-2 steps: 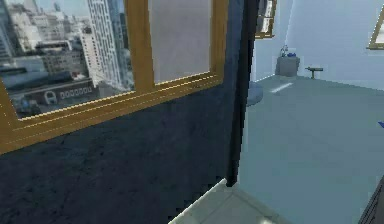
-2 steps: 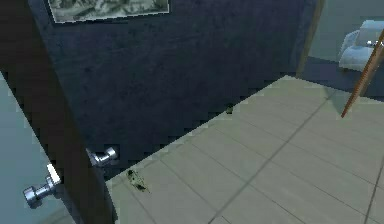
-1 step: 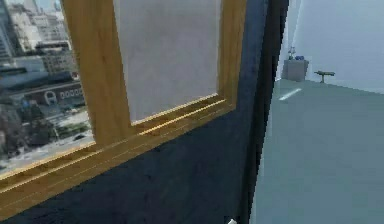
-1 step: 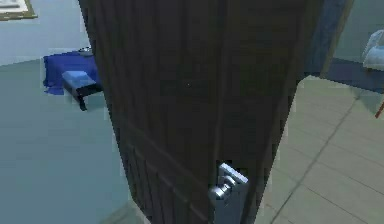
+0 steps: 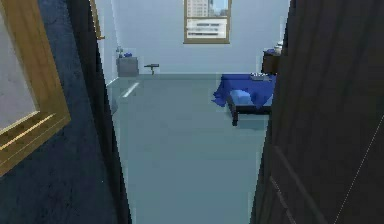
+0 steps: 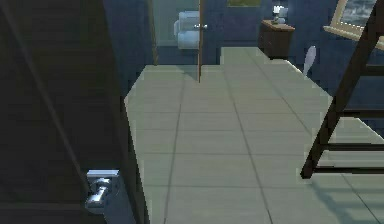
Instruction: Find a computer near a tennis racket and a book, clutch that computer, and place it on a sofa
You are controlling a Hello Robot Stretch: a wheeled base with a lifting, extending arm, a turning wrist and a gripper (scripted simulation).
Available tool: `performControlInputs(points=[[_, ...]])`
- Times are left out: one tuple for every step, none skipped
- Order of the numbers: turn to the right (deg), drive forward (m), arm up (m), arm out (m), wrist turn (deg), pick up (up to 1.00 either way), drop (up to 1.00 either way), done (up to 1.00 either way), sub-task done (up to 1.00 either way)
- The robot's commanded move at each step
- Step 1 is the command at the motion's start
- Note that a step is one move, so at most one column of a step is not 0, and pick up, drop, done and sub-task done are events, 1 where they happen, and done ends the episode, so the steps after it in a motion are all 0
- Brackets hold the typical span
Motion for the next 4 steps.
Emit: performControlInputs(points=[[3.0, 0.00, 0.00, 0.00, 0.0, 0.00, 0.00, 0.00, 0.00], [0.0, 1.00, 0.00, 0.00, 0.0, 0.00, 0.00, 0.00, 0.00], [12.0, 0.00, 0.00, 0.00, 0.0, 0.00, 0.00, 0.00, 0.00], [0.0, 0.20, 0.00, 0.00, 0.0, 0.00, 0.00, 0.00, 0.00]])
